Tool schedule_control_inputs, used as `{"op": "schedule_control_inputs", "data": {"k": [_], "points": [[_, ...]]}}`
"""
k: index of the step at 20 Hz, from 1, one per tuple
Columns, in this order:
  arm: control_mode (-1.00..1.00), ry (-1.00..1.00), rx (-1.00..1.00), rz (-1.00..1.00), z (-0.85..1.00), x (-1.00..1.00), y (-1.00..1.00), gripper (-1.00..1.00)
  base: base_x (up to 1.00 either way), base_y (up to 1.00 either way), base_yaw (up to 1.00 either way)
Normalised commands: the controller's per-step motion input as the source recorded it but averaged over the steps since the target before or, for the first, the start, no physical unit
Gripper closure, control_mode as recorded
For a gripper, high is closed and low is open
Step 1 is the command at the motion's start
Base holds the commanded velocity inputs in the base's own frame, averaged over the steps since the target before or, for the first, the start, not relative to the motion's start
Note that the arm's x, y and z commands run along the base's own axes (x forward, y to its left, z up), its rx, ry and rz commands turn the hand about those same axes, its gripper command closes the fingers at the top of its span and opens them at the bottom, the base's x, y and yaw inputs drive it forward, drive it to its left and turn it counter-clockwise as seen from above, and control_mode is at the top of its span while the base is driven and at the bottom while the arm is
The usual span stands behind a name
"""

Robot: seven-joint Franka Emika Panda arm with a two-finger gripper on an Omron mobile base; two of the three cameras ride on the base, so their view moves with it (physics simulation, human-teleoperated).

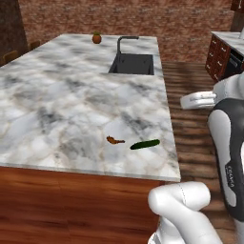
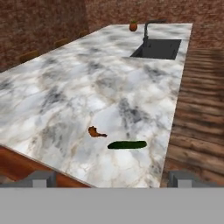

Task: Open the fridge, remove the kiwi, cucumber, and chicken drumstick, and place them on any counter.

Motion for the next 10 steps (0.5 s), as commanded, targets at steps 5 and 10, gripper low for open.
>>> {"op": "schedule_control_inputs", "data": {"k": [5,10], "points": [[-1.0,-0.07,0.0,0.0,0.29,-0.59,-0.02,-1.0,0.0,0.0,0.0],[-1.0,0.05,0.0,0.0,0.0,0.01,0.01,-1.0,0.0,0.0,0.0]]}}
